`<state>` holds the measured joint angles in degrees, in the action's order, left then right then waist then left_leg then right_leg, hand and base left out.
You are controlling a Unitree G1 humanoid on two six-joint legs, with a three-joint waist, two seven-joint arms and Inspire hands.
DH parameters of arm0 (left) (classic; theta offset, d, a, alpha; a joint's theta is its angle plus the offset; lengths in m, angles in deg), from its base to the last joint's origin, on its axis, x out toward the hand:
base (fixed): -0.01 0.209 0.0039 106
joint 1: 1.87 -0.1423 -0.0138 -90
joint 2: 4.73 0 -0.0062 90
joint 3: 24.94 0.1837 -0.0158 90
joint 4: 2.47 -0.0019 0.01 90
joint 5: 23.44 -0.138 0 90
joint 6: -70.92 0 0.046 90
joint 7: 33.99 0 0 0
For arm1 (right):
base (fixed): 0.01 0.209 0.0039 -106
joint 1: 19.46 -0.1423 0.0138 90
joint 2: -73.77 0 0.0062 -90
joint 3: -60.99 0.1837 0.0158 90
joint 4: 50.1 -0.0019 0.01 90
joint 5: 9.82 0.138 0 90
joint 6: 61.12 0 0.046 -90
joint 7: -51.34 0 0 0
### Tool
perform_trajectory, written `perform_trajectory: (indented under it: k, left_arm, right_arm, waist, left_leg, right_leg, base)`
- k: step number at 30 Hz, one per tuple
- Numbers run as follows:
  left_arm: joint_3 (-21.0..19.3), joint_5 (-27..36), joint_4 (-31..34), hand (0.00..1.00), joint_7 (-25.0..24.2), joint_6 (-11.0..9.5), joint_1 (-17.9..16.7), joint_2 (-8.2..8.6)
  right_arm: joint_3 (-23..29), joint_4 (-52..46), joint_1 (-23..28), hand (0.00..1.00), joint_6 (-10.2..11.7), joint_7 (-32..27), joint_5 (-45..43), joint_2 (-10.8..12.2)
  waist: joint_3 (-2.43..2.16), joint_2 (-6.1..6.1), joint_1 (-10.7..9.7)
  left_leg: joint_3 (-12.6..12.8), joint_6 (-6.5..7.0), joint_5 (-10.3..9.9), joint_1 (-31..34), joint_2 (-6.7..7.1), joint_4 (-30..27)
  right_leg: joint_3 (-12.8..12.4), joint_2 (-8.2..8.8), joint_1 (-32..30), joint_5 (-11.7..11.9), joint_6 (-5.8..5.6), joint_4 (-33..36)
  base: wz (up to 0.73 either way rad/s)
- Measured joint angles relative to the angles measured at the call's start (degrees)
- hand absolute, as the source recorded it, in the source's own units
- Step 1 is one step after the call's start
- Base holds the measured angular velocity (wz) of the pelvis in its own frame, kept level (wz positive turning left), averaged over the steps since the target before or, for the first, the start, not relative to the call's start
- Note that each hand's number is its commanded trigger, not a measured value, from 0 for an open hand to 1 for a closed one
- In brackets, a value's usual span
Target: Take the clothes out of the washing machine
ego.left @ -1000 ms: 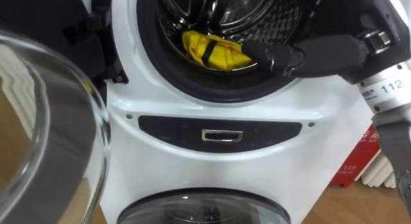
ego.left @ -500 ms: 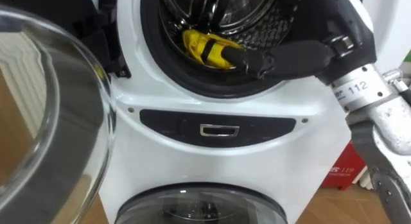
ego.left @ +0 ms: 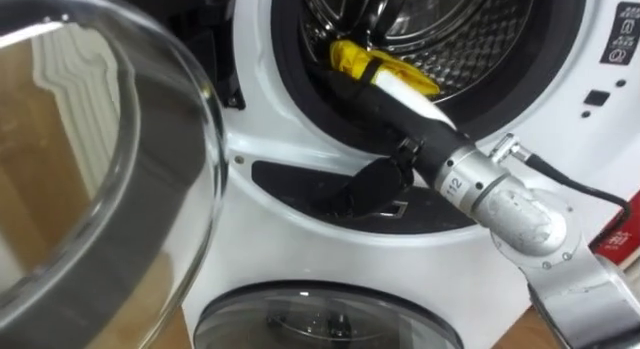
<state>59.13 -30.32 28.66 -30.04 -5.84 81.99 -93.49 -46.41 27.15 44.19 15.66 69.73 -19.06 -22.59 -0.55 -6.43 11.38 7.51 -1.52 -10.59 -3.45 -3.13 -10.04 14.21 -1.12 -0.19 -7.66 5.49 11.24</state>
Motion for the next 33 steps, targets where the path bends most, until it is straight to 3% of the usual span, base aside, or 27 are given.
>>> perform_trajectory:
  k: [5, 12, 23, 26, 33]
  left_arm:
    - [0.0, -0.1, -0.3, 0.00, 0.3, 0.0, 0.3, 0.07]
    - [0.5, 0.0, -0.8, 0.00, 0.4, 0.4, 0.1, 0.13]
    - [0.3, 0.0, -0.5, 0.00, 0.4, 0.2, 0.1, 0.21]
    - [0.3, 0.2, -0.2, 0.00, 0.4, 0.1, 0.2, 0.14]
    - [-0.8, 0.4, 1.5, 0.00, 0.4, 0.0, -0.3, 0.21]
  right_arm:
    - [0.3, 0.0, 0.0, 0.00, -0.6, 0.3, 0.2, 0.2]
    - [0.6, 0.1, 0.0, 0.00, -0.5, 0.4, 0.3, 0.3]
    - [0.9, 0.3, 0.0, 0.00, -0.1, -0.2, 2.4, 0.1]
    - [1.6, 0.6, 0.0, 0.00, 0.0, -0.3, 5.8, -0.1]
    - [7.8, 3.4, 0.0, 0.00, -1.6, -2.4, 24.5, -0.3]
  waist:
    - [0.09, 0.08, 0.0]
    - [0.60, 0.37, 0.0]
    - [0.50, 0.09, -1.5]
    - [0.45, 0.05, -1.7]
    - [0.55, 0.29, -2.7]
  left_leg:
    - [-0.2, 0.00, 0.0, -0.3, 0.10, 0.3]
    - [-0.4, 0.01, 0.0, -0.1, 0.15, 0.2]
    - [-0.9, 0.02, 0.0, 0.1, 0.35, 0.2]
    - [-1.2, 0.02, 0.0, 0.1, 0.42, 0.1]
    - [-2.2, 0.05, 0.0, -0.2, 0.53, -0.1]
  right_leg:
    - [0.1, 0.01, 0.4, -0.2, -0.24, -0.7]
    - [0.2, 0.05, 0.2, -0.6, -0.33, -0.6]
    - [0.2, 0.14, 0.3, -0.8, -0.49, -0.6]
    - [0.2, 0.17, 0.4, -0.8, -0.55, -0.6]
    - [1.7, 0.33, 1.5, -0.7, -0.68, -1.5]
  base:
    - [0.01]
    - [0.01]
    - [0.03]
    - [0.04]
    - [0.08]
